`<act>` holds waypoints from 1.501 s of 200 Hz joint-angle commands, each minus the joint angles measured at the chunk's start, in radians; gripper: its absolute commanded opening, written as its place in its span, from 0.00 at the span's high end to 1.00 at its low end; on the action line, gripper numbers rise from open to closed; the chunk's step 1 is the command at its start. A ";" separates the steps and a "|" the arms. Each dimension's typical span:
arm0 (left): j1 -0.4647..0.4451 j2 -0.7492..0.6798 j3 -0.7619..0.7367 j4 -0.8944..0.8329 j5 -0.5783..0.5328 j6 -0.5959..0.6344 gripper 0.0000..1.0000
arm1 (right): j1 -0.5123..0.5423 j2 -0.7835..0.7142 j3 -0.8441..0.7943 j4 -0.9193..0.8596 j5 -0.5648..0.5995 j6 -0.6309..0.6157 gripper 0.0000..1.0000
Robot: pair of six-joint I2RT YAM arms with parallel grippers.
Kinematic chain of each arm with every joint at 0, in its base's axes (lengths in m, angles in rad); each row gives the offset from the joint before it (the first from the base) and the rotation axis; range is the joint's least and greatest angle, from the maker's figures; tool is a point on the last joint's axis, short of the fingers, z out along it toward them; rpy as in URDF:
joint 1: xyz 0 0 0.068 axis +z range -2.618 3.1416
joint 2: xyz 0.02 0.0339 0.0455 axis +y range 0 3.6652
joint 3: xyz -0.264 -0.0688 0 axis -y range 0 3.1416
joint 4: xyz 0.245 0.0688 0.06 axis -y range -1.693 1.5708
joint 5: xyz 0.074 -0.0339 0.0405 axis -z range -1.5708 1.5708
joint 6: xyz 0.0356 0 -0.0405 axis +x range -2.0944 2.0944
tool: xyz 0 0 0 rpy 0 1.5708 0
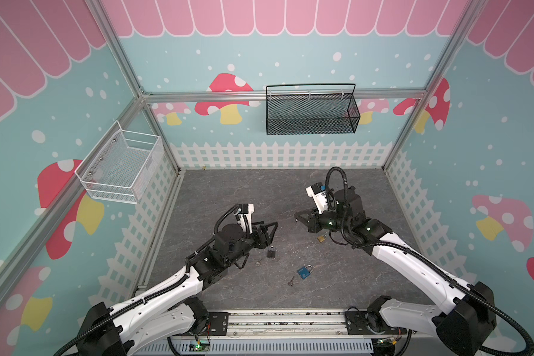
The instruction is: Unlock with the key
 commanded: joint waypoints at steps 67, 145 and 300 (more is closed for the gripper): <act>-0.063 0.156 0.045 0.304 0.204 0.532 0.41 | 0.011 -0.034 0.065 -0.044 -0.049 0.042 1.00; -0.098 0.293 0.102 0.411 0.169 0.565 0.63 | 0.011 -0.031 0.065 -0.028 -0.069 0.047 1.00; -0.098 0.333 0.070 0.474 0.151 0.574 0.94 | 0.012 -0.061 0.059 -0.013 -0.044 0.053 1.00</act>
